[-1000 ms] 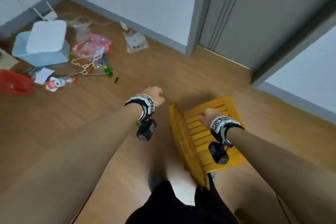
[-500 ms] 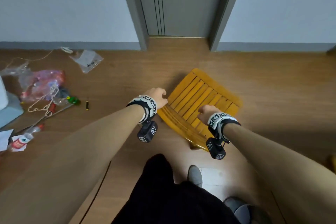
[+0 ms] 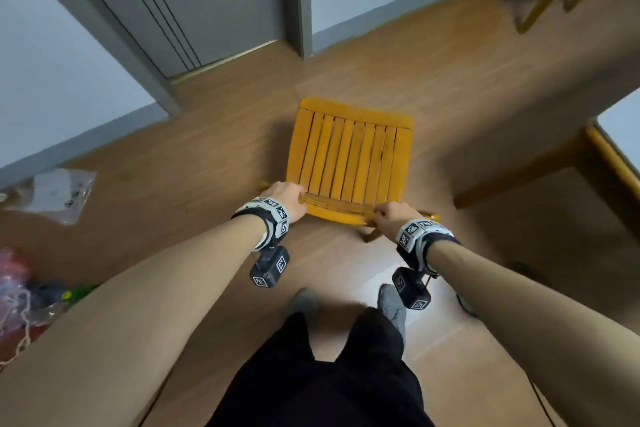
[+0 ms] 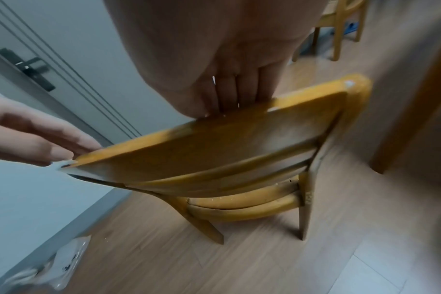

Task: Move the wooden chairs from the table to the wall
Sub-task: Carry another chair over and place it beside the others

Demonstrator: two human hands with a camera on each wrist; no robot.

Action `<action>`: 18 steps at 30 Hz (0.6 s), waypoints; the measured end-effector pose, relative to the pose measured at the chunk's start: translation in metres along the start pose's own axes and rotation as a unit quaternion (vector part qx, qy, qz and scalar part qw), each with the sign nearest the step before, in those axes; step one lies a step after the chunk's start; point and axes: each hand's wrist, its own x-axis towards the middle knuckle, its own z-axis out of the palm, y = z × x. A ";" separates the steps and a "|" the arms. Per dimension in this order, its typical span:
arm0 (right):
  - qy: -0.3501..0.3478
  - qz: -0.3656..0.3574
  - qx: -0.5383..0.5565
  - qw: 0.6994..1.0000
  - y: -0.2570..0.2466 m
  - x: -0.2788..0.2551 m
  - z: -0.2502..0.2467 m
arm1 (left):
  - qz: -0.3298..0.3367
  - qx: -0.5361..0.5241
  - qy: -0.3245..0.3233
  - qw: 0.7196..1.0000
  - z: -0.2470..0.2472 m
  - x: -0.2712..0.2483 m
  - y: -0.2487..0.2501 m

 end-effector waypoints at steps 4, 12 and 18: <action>0.034 0.010 0.034 0.999 0.003 -0.023 0.011 | 0.043 0.046 -0.004 0.998 0.007 0.001 0.004; 0.125 -0.014 0.008 0.992 0.007 -0.029 0.032 | 0.107 0.130 -0.008 0.986 0.019 0.006 0.010; 0.124 0.025 -0.046 0.991 0.005 -0.002 0.043 | 0.117 0.111 -0.026 0.987 0.024 0.023 0.004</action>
